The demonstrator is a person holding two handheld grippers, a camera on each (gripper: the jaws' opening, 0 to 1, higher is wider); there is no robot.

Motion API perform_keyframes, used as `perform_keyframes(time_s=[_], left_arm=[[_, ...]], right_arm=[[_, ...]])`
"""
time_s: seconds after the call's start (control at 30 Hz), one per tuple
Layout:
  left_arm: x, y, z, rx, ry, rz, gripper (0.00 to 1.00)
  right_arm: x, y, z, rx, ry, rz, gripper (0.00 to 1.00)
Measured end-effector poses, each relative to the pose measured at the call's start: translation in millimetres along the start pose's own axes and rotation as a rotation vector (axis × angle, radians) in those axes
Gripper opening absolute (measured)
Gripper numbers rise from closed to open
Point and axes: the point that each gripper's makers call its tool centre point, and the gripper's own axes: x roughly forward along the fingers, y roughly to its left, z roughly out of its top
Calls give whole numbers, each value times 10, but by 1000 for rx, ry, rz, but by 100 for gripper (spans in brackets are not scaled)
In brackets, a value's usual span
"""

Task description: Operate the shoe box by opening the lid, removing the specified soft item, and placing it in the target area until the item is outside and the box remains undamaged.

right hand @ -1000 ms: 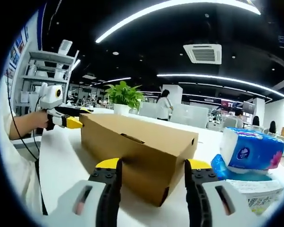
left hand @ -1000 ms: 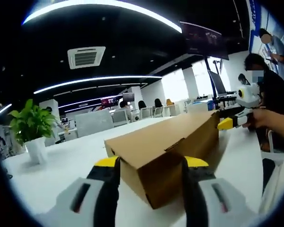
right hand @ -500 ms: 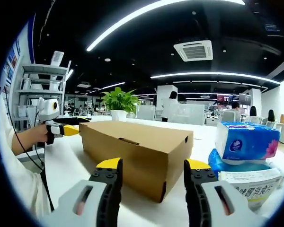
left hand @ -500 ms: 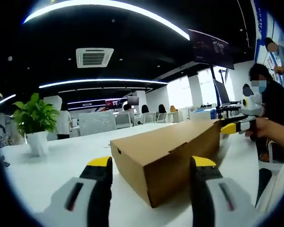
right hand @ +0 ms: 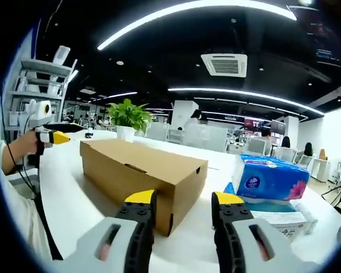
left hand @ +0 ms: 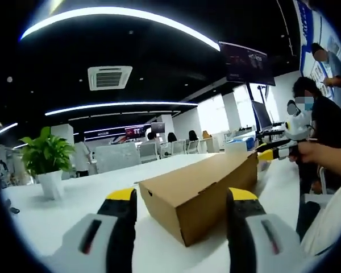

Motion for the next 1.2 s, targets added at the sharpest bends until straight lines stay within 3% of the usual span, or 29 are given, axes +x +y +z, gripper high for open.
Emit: perform_keyframes(time_s=[0.3, 0.4, 0.5, 0.63, 0.7, 0.77, 0.97, 1.03, 1.07, 1.13, 1.2], left_arm=[[-21, -20, 52, 11, 0, -4, 64], [-2, -42, 9, -5, 18, -10, 65], [8, -65, -17, -70, 26, -25, 68], [-20, -98, -14, -125, 33, -40, 73], [-52, -124, -49, -123, 71, -55, 72], [-113, -119, -22, -158, 88, -72, 73], [-311, -27, 141, -292, 40, -55, 70], [-372, -8, 155, -292, 42, -53, 69], [-377, 23, 156, -278, 45, -40, 69], [-388, 166, 172, -237, 55, 16, 70], [-430, 237, 257, -267, 26, 27, 70]], right_arm=[[-23, 50, -8, 31, -1, 5, 38], [-75, 87, 44, 30, -22, 16, 43], [-122, 198, 119, 108, -52, 82, 52], [-197, 209, 176, 166, -48, 113, 49], [-232, 267, 235, 202, -51, 161, 46], [-282, 385, 291, 238, -31, 266, 46], [-421, 415, 524, 135, -72, 283, 48], [-458, 364, 546, 2, -72, 286, 45], [-463, 227, 555, -41, -65, 234, 44], [-482, 168, 576, -27, -64, 231, 48], [-558, 84, 588, 2, -39, 233, 52]])
